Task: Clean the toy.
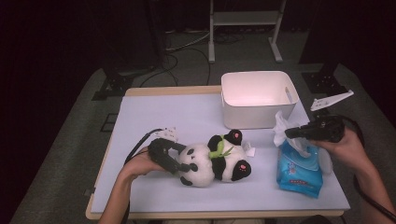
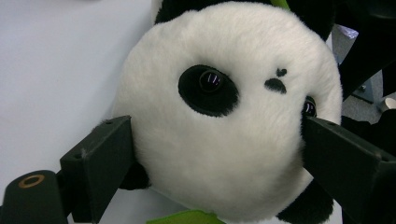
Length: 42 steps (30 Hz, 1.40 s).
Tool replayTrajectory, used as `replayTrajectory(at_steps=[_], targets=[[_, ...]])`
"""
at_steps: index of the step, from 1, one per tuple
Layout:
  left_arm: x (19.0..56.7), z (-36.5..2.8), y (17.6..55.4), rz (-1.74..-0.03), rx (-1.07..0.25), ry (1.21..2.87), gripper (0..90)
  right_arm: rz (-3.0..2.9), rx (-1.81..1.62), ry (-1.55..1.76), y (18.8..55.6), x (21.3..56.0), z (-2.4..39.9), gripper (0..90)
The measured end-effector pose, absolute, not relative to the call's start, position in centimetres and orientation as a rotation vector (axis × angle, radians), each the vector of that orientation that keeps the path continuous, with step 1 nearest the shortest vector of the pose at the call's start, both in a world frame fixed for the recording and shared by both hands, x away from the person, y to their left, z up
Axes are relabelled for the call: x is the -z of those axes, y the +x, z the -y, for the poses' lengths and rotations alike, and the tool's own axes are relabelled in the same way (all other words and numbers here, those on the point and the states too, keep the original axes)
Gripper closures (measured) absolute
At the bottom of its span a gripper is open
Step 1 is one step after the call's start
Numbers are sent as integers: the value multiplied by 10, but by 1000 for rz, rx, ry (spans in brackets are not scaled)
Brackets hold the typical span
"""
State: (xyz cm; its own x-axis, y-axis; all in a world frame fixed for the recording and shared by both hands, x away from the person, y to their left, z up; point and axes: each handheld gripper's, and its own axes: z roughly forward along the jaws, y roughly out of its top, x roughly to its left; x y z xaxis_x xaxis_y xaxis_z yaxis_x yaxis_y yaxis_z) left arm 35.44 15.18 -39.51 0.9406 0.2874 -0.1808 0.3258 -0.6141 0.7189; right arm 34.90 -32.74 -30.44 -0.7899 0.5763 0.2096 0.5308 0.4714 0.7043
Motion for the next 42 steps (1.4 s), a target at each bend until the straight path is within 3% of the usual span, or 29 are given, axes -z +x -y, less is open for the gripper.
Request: replayTrajectory(at_steps=[7,32,42], targets=[[397,-153,356,-432,70,2258,96,-2706,-1207,843,352,281,289,879],[398,-150,357,-416,67,2246,104,-3006,-1123,458,361,297,156,877],[401,-151,357,-424,81,2234,103,-3031,-1056,452,362,314,143,862]])
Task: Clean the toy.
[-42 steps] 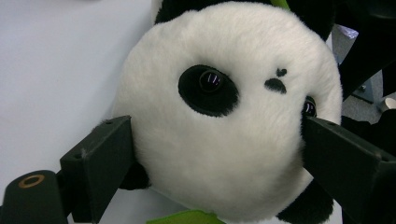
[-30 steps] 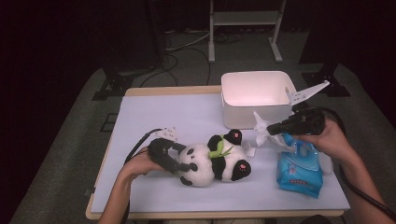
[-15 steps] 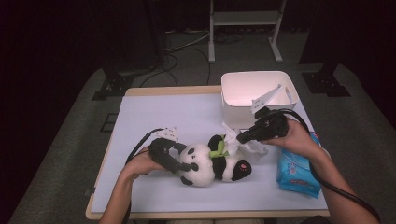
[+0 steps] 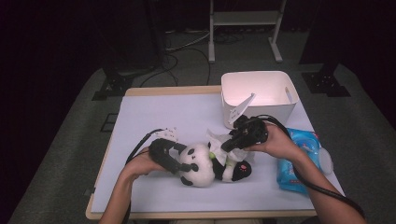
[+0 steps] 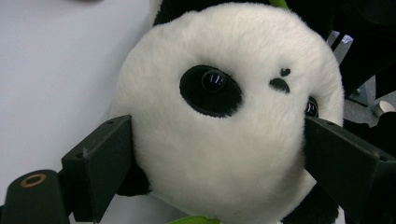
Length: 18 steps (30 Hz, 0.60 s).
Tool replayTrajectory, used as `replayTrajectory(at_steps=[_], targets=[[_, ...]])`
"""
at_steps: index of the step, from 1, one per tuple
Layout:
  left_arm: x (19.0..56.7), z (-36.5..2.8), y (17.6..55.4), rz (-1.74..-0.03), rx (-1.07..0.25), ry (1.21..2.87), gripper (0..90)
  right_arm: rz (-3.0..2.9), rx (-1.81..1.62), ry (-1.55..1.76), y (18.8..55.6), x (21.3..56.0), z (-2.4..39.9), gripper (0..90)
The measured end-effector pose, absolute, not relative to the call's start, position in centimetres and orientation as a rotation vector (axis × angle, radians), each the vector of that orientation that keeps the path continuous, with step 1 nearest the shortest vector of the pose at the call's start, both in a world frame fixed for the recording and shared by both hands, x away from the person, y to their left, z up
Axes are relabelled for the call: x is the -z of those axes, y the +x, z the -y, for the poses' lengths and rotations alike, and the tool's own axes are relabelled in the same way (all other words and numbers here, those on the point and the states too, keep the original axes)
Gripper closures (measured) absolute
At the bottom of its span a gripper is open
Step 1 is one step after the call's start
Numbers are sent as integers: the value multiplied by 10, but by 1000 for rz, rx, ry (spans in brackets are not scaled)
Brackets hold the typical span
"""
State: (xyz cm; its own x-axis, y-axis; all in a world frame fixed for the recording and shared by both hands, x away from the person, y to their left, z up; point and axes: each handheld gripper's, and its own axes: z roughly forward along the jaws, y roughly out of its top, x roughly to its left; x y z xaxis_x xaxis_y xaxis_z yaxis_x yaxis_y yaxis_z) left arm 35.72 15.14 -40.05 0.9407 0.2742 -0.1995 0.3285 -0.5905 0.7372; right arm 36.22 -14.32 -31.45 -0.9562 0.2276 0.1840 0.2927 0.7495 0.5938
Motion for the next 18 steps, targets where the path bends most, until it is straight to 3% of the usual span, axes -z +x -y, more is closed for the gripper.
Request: replayTrajectory(at_steps=[13,18], targets=[[400,-151,357,-427,81,2236,100,2934,969,-529,362,328,162,626],[400,-150,357,-420,78,2231,106,2937,954,-565,366,341,167,597]])
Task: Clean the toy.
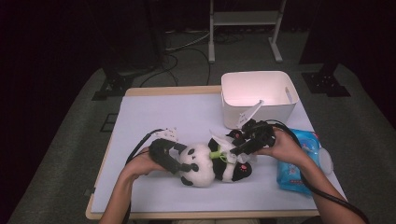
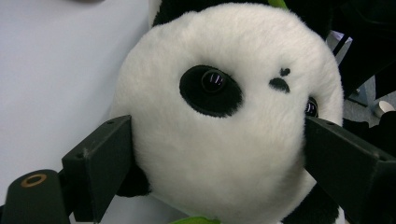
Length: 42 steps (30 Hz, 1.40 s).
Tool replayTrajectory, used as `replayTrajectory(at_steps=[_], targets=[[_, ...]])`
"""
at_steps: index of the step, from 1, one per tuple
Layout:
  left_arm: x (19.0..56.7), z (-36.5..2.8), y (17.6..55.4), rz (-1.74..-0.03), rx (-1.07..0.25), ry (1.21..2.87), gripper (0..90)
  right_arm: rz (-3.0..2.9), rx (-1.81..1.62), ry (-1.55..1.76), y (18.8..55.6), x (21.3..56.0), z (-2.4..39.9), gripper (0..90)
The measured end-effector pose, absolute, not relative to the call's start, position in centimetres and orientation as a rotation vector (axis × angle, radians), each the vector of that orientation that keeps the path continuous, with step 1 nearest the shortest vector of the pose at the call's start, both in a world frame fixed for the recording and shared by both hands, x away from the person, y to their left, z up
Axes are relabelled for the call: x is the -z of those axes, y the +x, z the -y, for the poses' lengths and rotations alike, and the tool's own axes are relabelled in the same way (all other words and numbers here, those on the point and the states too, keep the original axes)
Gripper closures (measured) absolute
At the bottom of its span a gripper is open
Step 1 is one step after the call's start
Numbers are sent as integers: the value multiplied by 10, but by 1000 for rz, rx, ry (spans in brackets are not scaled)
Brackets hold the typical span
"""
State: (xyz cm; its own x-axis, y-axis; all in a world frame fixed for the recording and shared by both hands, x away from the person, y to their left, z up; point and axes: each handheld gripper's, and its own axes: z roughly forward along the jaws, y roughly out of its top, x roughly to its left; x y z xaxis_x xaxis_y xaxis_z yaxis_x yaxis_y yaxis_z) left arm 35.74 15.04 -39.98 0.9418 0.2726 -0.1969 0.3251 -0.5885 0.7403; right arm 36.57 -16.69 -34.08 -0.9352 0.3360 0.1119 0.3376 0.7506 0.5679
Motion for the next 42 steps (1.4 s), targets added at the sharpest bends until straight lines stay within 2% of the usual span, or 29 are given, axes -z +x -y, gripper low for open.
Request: replayTrajectory(at_steps=[4,7,16,23,30,36,42], targets=[[399,-150,357,-412,74,2232,107,2926,947,-573,365,346,167,635],[399,-147,358,-399,70,2226,118,2882,945,-573,364,353,170,702],[398,-140,359,-414,36,2209,118,2835,983,-583,361,360,186,744],[399,-141,360,-407,31,2212,118,2852,1001,-588,354,359,192,831],[400,-142,361,-420,51,2204,117,2836,1008,-532,357,344,179,846],[398,-142,358,-396,41,2226,119,2869,991,-508,363,341,160,844],[399,-142,359,-403,48,2217,118,2875,947,-516,368,345,158,844]])
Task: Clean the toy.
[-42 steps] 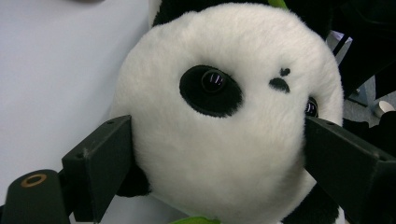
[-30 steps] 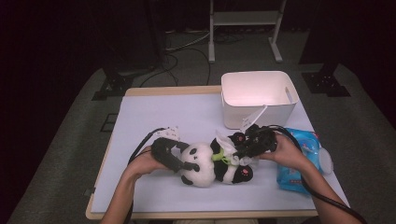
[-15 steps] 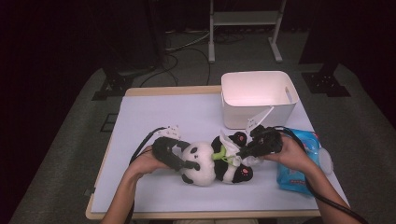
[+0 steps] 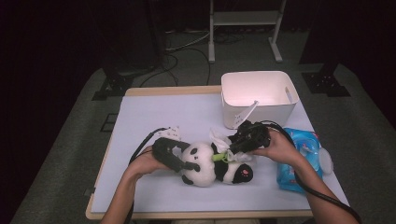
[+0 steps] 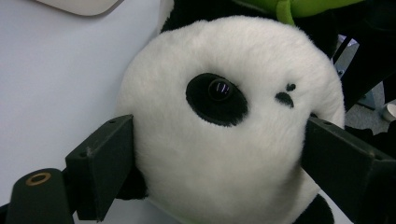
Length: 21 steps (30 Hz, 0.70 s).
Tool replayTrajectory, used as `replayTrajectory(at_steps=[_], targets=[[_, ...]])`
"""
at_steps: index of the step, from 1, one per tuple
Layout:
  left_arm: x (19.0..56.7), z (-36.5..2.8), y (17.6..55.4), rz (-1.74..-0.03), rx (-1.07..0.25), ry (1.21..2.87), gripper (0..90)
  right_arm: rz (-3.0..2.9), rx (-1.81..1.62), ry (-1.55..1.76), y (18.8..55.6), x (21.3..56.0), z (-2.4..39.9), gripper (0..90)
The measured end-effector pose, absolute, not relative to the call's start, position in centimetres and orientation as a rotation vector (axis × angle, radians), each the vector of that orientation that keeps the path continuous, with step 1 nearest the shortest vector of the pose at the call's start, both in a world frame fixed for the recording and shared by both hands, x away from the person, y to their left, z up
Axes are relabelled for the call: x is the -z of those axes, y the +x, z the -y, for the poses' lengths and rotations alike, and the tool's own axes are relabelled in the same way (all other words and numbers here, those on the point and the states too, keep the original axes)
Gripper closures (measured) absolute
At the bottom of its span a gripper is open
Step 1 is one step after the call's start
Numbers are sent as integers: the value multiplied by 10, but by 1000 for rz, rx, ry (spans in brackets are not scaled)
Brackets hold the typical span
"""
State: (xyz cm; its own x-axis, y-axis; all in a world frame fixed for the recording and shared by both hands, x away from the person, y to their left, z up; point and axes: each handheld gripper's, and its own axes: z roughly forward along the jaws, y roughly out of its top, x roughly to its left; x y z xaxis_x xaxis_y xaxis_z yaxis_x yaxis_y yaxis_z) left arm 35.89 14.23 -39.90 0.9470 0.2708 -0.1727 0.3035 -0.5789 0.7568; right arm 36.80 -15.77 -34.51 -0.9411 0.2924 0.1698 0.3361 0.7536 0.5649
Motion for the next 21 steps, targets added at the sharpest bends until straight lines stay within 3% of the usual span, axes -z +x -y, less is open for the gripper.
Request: replayTrajectory(at_steps=[12,21], targets=[[400,-142,359,-401,44,2209,118,2803,972,-620,350,367,204,842],[399,-142,359,-391,41,2221,119,2811,1003,-582,353,358,193,842]])
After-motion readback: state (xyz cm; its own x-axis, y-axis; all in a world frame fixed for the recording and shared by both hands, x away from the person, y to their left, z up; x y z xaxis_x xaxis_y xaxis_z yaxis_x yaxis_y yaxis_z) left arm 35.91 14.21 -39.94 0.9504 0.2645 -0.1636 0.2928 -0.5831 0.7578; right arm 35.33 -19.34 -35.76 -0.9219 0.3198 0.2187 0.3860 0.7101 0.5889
